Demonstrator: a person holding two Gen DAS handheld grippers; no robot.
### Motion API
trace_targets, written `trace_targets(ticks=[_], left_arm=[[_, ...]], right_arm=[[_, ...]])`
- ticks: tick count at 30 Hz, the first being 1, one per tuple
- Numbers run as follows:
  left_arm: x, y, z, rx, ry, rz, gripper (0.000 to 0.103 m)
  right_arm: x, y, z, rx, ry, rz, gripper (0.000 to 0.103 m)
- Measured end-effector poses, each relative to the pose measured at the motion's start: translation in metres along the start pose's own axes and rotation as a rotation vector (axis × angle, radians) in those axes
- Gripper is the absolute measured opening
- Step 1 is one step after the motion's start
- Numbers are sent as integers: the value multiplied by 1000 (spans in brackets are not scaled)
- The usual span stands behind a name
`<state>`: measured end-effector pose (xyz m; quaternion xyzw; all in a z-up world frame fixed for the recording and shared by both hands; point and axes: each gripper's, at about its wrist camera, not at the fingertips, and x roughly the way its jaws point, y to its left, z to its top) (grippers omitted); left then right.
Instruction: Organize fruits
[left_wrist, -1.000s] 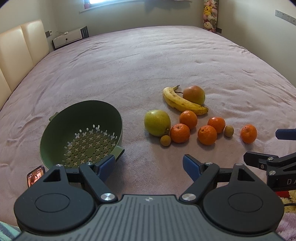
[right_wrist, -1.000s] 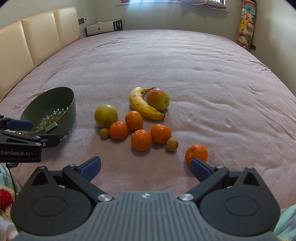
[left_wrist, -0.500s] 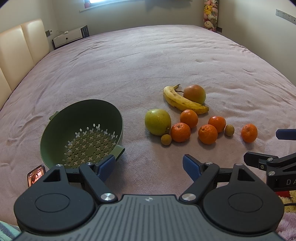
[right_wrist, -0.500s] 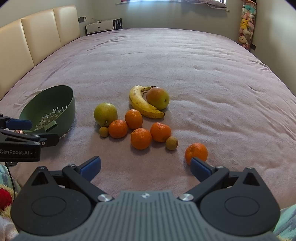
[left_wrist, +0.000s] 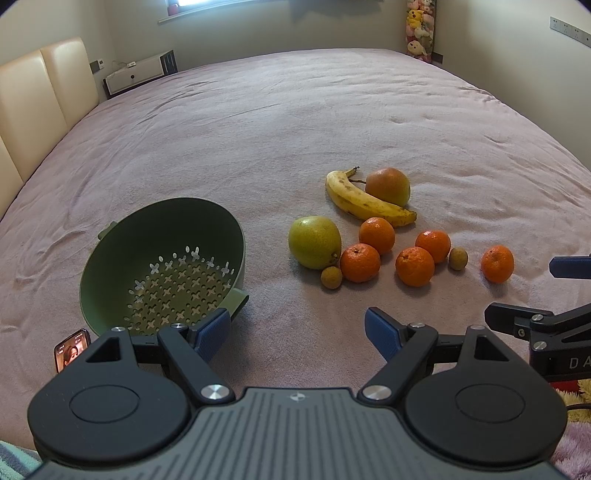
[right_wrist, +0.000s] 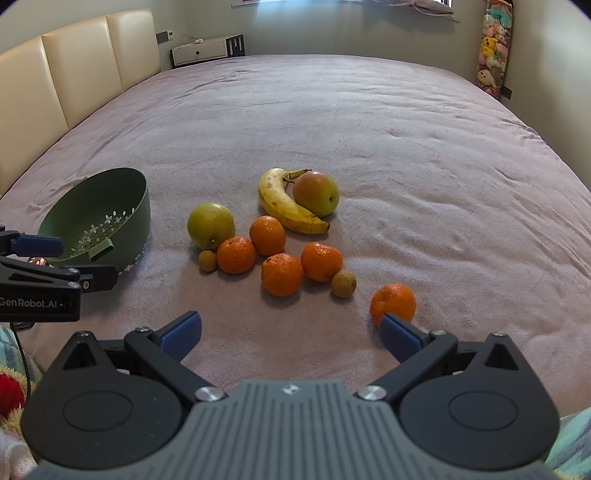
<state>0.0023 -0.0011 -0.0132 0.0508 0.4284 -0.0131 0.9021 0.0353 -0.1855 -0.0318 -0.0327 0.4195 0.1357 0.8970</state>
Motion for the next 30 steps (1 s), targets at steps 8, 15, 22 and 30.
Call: trace_targets(ticks=[8,15,22,30], left_arm=[[0,0,0,1,0,1,97],[-1,-2,4,-4,-12,-6,97],[0,-2,8,-10,-21,-22,95],[4,3,13,-50,-35,-125,76]], right_arm=[[1,0,0,0,3,0,99],[2,0,0,2,2,2,99],[3,-2,2,13,-3,5,99],[14,-7,9,1,-4,-24,84]])
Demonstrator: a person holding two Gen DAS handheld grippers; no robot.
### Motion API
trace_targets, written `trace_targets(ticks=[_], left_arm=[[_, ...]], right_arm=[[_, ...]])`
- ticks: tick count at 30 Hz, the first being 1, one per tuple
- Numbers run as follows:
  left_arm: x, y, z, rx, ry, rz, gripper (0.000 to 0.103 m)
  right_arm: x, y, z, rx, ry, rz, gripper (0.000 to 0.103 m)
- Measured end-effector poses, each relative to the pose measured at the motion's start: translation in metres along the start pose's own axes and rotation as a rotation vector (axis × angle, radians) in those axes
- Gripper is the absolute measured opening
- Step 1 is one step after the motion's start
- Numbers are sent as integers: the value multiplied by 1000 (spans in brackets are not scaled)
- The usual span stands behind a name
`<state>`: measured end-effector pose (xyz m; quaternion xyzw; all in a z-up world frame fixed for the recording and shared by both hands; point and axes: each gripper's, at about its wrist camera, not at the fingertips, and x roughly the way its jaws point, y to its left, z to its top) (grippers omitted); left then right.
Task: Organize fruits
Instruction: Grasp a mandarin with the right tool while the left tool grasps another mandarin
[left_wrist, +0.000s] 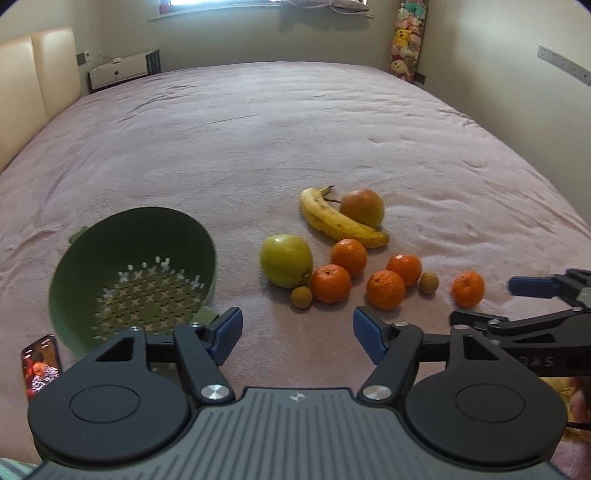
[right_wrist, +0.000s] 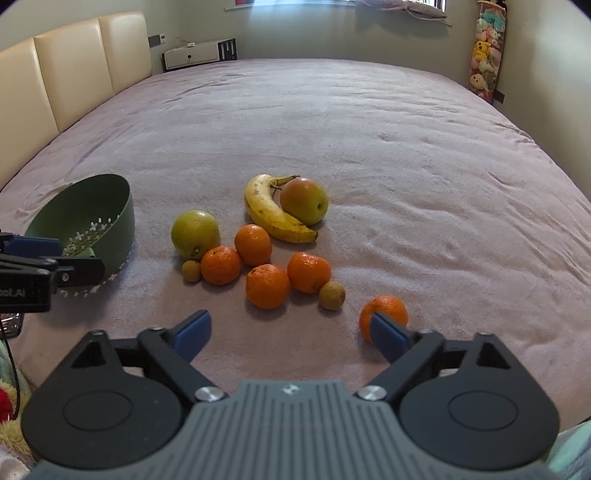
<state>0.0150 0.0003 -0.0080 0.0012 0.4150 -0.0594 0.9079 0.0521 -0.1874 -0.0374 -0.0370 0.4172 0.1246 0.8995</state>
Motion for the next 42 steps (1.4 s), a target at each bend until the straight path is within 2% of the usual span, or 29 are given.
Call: trace_targets(ticks=[2,3,5,7,10,15,18,21,23,27,38,42], left_arm=[[3,-3,1,6,0,-13,71],[5,-5,2,15,0,-28,64],[10,-9,3,22,0,-67,58],[15,-15,5,32,-5,-115,58],[27,-27,9,56,-21,-170,58],[51,-48,11,106,-7,-203,60],[69,-62,9,163,-4,-190,65],[85,-73,3,226,5,-167,65],[94,-78,2,242,16,-161,67],[111,-84,3,251,17,-139,75],[145,-90,10,242,80,-134,72],[154,-90,8,241,108,-144,61]], right_arm=[[3,-2,2,7,4,3,83],[5,-2,3,4,4,-7,81],[10,-4,4,-12,13,-48,74],[16,-9,5,-5,30,-85,64],[26,-25,6,63,61,-95,59],[37,-41,6,128,81,-117,56],[45,-45,6,145,96,-123,56],[52,-49,6,165,105,-129,56],[56,-51,7,166,112,-142,56],[66,-59,7,192,133,-154,56],[88,-72,8,247,169,-152,52],[92,-72,7,240,178,-156,48]])
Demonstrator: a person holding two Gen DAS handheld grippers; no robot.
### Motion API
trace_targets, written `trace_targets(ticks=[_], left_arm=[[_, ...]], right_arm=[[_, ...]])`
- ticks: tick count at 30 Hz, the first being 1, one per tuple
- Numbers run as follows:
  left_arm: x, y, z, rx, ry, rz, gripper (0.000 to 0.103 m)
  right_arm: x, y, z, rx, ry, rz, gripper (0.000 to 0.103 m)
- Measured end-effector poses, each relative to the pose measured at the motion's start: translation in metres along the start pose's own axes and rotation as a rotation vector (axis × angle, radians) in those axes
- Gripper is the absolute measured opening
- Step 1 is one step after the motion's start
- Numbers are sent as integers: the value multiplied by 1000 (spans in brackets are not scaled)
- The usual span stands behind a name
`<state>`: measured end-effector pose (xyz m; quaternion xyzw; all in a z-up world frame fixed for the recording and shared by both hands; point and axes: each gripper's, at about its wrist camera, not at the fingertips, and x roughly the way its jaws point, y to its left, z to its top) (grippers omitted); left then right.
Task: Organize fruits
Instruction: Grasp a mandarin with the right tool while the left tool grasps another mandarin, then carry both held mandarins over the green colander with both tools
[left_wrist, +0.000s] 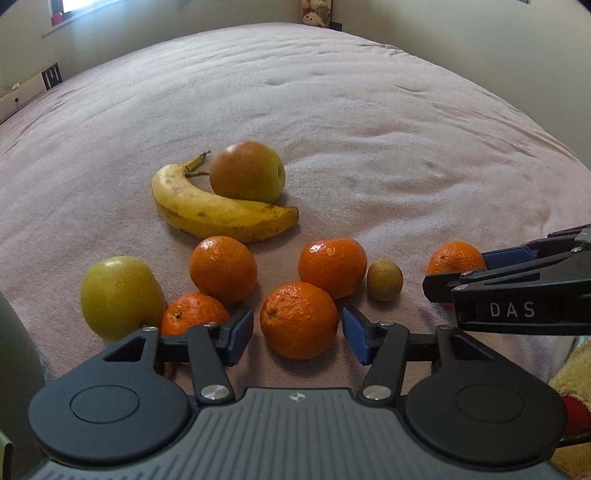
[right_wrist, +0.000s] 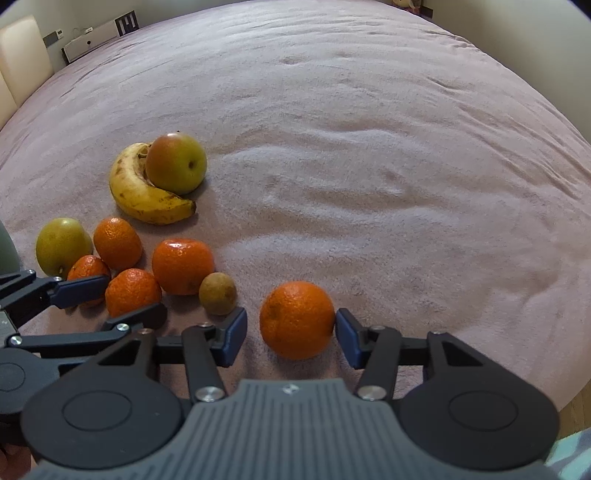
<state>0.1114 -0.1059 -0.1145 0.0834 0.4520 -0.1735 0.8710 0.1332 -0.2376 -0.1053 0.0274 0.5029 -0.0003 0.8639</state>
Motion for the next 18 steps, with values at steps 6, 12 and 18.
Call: trace_targets(ticks=[6,12,18], left_arm=[[3,-1,-2,4,14,-2,56],[-1,0,-1,-7,2,-11,52],[-20,1,5,-13,-37,7,51]], right_arm=[[3,-3,0,19,13,3,43],[0,-4,0,30,10,8,42],[-8,-1,-1,32,2,47,42]])
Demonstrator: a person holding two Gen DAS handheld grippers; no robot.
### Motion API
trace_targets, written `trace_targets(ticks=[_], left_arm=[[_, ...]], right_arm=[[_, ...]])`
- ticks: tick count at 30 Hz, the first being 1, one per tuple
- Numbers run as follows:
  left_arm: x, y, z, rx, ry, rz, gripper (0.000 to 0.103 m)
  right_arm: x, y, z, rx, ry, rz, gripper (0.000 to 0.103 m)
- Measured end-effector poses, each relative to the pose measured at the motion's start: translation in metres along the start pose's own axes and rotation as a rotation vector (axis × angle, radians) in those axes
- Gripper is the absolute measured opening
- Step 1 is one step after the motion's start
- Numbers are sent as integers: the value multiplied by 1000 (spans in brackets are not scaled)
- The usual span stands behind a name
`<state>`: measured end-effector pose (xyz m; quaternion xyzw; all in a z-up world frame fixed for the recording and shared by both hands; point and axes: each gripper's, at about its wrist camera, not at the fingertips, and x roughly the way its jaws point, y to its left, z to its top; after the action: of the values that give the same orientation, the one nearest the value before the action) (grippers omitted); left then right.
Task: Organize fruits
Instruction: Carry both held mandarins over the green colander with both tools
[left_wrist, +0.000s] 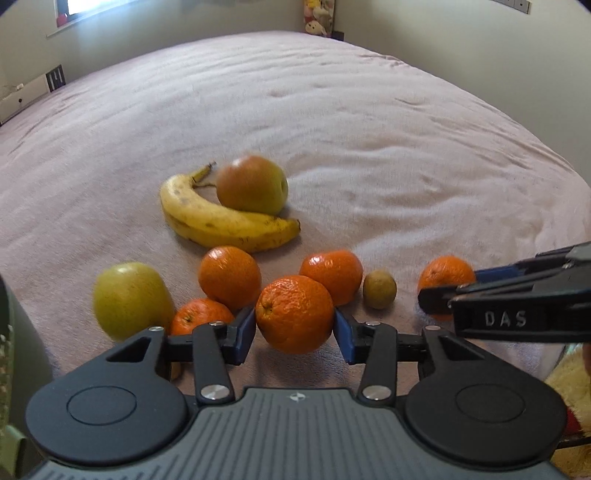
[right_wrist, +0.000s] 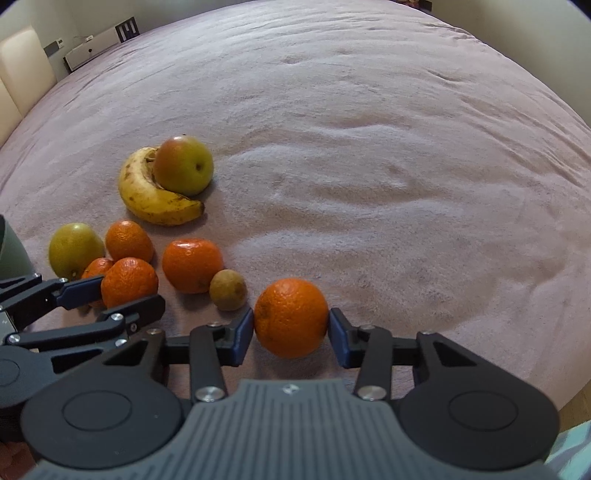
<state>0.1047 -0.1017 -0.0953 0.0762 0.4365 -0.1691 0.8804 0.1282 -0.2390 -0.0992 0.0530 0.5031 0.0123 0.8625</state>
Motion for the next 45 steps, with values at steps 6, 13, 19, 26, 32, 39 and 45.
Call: trace_targets(ticks=[6,13,19,26,32,39,45], left_arm=[[-27,2,8,7,-17,35,51],[-65,17,11,-11,-18,110,51],[-101,47,8,-98,-32,138,51],[-135,79,0,-133,-66,210,51],[-154,109,-8,-167,-50,297,52],[-156,150,-19,-283,11,374,52],[-138,178,-29,-371,109,417,52]], right_arm=[[-15,10,-1,-40,-43,23,41],[-34,32,-2,-114,-96,84,41],[-49,64,-5,-254,-145,153,41],[-76,114,-8,-442,-219,269,41],[-84,168,-5,-606,-237,326,41],[-71,230,3,-836,-254,373,41],[-49,268,12,-1028,-235,416,41]])
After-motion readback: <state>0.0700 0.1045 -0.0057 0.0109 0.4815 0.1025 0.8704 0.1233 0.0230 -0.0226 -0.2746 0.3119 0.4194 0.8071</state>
